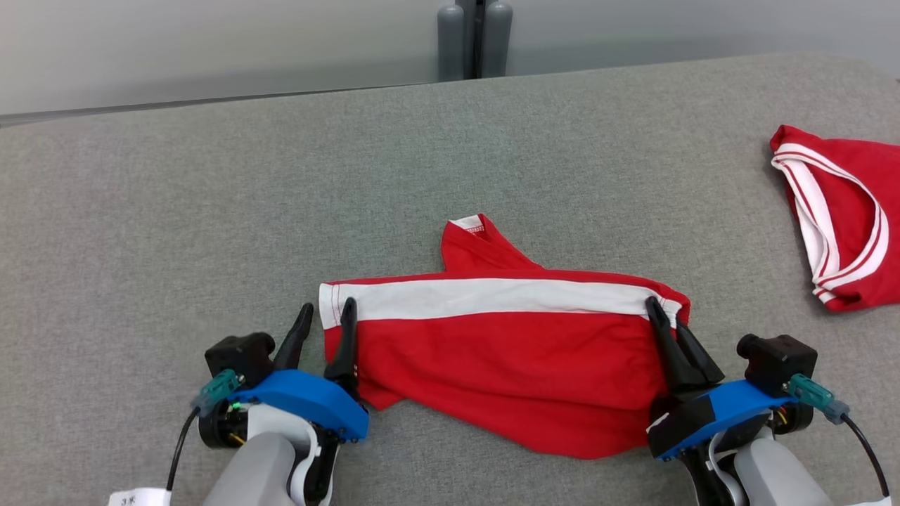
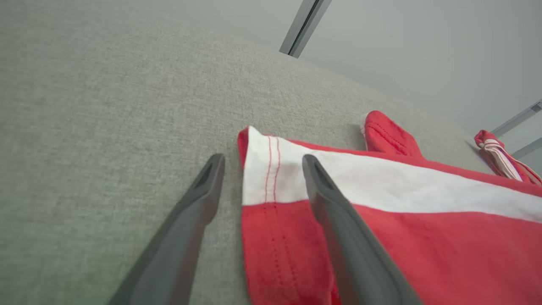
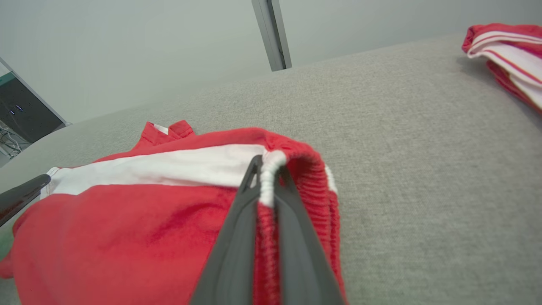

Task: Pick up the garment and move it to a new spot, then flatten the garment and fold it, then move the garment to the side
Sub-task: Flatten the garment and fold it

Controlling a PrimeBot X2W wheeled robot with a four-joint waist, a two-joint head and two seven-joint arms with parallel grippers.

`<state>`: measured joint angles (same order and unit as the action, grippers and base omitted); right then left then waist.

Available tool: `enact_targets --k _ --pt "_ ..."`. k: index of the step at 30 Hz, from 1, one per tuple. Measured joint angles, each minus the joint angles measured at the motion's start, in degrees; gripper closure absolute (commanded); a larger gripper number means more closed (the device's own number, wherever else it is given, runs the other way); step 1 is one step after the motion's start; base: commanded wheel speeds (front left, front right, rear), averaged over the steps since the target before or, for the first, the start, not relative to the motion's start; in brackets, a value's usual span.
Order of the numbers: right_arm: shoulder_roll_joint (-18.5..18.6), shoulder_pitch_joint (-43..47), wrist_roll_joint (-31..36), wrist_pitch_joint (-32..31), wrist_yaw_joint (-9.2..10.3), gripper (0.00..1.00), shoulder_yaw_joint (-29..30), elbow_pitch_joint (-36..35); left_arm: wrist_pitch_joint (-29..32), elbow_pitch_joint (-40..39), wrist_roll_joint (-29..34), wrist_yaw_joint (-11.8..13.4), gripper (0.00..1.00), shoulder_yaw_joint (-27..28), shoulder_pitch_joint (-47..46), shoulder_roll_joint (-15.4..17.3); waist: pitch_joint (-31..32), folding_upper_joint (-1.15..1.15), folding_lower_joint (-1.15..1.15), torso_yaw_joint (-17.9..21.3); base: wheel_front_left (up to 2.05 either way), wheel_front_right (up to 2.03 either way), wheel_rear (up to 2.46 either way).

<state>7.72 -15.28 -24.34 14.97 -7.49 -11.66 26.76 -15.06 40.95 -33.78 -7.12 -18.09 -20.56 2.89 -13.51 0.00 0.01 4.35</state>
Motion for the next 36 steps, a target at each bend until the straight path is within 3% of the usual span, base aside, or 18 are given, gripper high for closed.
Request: enact_targets --k 12,13,15,16,27,36 --pt "-0.4 -0.7 0.1 0.0 0.0 1.0 -0.6 -0.3 0.0 1.9 -4.0 -0.1 0.0 -3.6 -3.9 0.3 -1.3 0.0 0.0 1.2 0.0 0.0 0.0" --pt "-0.5 -0.7 0.1 0.0 0.0 1.0 -0.6 -0.3 0.0 1.8 -4.1 -0.1 0.07 -3.9 -4.0 0.4 -1.4 0.0 0.0 1.3 0.0 0.0 0.0" --pt "-0.6 -0.7 0.1 0.0 0.0 1.0 -0.7 -0.4 0.0 1.6 -4.1 -0.1 0.95 -4.7 -4.1 0.5 -1.5 0.0 0.0 1.3 0.0 0.0 0.0" --pt "-0.6 -0.7 0.1 0.0 0.0 1.0 -0.7 -0.4 0.0 1.4 -4.0 -0.1 1.0 -4.7 -4.1 0.6 -1.5 0.0 0.0 1.3 0.0 0.0 0.0" --pt "-0.4 -0.9 0.4 0.0 0.0 1.0 1.6 -3.3 0.0 -4.7 -1.4 -0.1 1.0 -4.5 -2.7 1.6 1.3 0.0 -0.01 -0.3 0.0 0.0 0.0" --pt "1.6 -2.9 -0.5 0.0 0.0 1.0 1.9 -8.5 0.0 -12.7 -3.7 -0.3 1.0 -8.2 -3.6 6.5 6.4 0.0 0.0 -2.3 0.0 0.0 0.0"
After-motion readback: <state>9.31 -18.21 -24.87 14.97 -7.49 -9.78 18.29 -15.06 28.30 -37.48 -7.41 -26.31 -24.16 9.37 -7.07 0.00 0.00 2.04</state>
